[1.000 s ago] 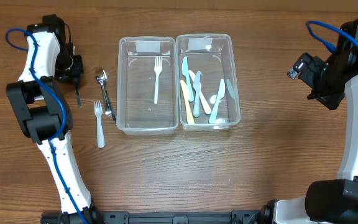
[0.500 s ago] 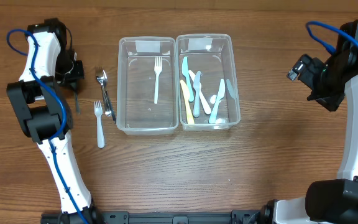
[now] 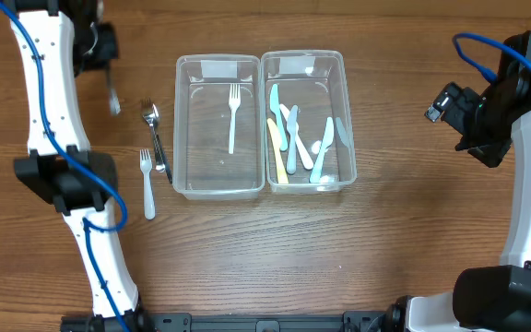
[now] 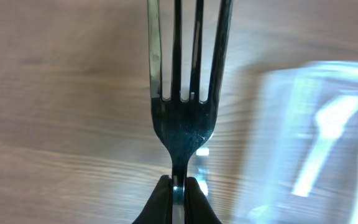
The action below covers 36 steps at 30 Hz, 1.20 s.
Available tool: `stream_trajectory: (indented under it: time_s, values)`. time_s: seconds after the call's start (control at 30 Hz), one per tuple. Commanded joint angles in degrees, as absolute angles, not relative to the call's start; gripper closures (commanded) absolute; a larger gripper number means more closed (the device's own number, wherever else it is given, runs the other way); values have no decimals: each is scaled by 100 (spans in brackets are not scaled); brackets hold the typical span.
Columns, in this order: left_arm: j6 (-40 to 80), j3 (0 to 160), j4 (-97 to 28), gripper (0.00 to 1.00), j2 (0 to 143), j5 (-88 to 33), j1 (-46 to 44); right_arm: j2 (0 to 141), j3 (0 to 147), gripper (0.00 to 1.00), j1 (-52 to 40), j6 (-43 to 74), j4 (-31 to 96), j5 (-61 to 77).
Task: Pack container
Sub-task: 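Carry the metal fork into the left container and release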
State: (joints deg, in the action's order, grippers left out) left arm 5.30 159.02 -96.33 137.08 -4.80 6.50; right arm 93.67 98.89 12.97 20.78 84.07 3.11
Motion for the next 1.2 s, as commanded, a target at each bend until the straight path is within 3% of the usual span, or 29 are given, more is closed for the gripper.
stream_trajectory:
  time_s: [0.0, 0.2, 0.37, 0.67, 1.03, 1.1, 1.17]
  values:
    - [919, 16068, -9682, 96, 13262, -956, -60, 9356, 9863, 0, 1288, 2106, 8368, 314]
    - [1295, 15552, -9596, 96, 13463, -191, -1225, 9356, 9863, 0, 1288, 2106, 8344, 314]
    - [1660, 14787, -8753, 96, 13585, 150, -1791, 9356, 9863, 0, 1288, 2106, 8346, 314]
    - [1820, 13640, -8230, 96, 14005, 54, -1900, 9356, 9863, 0, 1288, 2106, 8346, 314]
    - [1673, 13555, -8377, 93, 14009, 69, -1828, 9356, 9863, 0, 1288, 2106, 8305, 314]
    - [1673, 13688, -8468, 82, 13917, 67, -1798, 9356, 9863, 0, 1288, 2106, 8302, 314]
    - [1675, 13939, -8637, 46, 13788, 67, -1734, 9356, 9863, 0, 1288, 2106, 8300, 314]
